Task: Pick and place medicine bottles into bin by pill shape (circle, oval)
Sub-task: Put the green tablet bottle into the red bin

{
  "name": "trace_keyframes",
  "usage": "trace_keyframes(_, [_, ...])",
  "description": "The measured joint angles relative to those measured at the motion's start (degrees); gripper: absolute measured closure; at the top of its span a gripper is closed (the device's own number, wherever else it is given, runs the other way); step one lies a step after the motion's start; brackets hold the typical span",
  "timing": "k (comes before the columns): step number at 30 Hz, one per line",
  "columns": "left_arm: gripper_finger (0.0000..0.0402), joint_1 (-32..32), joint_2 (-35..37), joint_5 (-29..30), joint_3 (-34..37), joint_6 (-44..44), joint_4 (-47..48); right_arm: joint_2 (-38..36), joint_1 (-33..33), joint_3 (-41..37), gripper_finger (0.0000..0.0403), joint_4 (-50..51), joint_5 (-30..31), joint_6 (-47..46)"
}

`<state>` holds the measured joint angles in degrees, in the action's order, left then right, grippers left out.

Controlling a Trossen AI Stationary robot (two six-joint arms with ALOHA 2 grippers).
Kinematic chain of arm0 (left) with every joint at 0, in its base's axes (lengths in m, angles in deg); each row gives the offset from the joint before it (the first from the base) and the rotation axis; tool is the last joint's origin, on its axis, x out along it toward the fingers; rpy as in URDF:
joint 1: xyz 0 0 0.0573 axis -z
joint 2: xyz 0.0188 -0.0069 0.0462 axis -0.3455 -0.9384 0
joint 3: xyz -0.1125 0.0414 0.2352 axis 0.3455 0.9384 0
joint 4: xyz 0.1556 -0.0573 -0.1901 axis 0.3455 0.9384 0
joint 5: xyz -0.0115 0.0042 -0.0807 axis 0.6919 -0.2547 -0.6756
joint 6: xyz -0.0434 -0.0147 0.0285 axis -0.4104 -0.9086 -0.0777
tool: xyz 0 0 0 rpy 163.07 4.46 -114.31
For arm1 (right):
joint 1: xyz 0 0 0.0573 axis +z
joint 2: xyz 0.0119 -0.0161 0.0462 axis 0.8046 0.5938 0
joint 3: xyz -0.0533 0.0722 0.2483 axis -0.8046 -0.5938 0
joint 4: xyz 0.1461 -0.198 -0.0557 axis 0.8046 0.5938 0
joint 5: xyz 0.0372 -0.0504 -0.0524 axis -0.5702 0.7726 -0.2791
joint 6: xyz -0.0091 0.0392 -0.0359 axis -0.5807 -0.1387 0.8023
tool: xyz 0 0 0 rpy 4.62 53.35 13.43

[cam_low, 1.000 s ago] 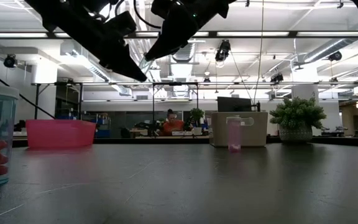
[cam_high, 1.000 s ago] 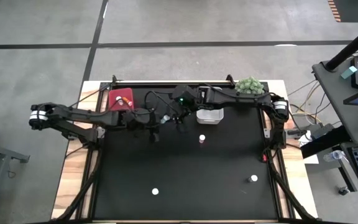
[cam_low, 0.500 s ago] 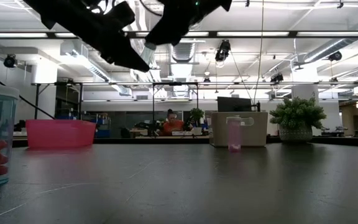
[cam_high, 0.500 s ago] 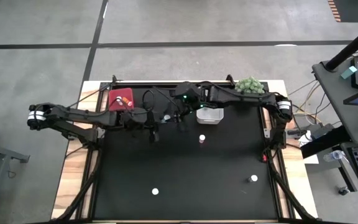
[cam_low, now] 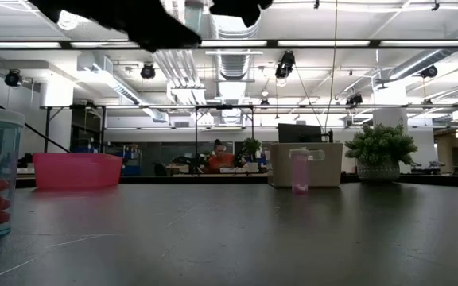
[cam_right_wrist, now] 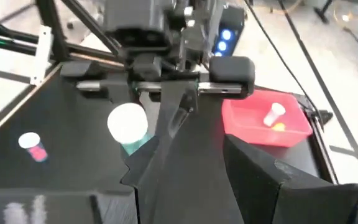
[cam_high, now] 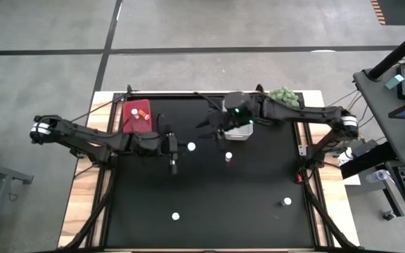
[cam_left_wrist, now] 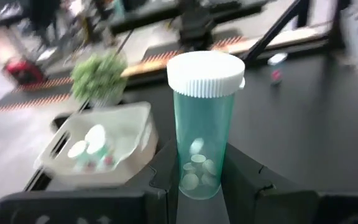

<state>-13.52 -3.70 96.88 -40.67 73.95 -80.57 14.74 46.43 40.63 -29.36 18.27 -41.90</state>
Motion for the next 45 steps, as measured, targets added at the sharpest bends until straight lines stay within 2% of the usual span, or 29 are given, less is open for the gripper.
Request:
trace_keyframes(3, [0.0334,1.89,0.02,-1.02,0.16,1.16,-2.73,-3.41,2.00,-6.55,0.0241,-6.22,0.08,-0.62])
trace_keyframes(6, [0.0334,2.99,0.02,-1.24,0.15,1.57,-4.58,-6.40,3.83,-13.59,0.0241,-16.79,0.07,-0.61])
trace_keyframes(10, [0.0334,3.27,0.07,-1.44,0.13,1.63,-5.81,-7.57,6.21,-21.85,0.0241,-30.38,0.21,2.10])
trace_keyframes(14, [0.0322,3.24,0.15,-1.35,0.15,1.63,-6.84,-7.42,7.04,-26.37,0.0241,-39.69,0.00,1.55])
trace_keyframes(21, [0.0317,3.09,0.15,-0.30,0.15,1.82,-6.79,-5.93,6.39,-26.46,0.0241,-41.26,0.90,-3.64])
trace_keyframes(29, [0.0315,3.07,0.09,1.16,0.15,2.68,-6.68,-0.42,6.37,-26.39,0.0241,-46.85,1.20,-4.14])
trace_keyframes(38, [0.0314,3.03,0.04,2.60,0.22,2.75,-6.05,4.58,6.37,-21.70,0.0242,-47.30,1.27,-4.01])
trace_keyframes(45, [0.0314,3.04,0.00,2.58,0.33,2.75,-6.12,4.82,6.39,-21.59,0.0283,-46.97,1.20,-2.57])
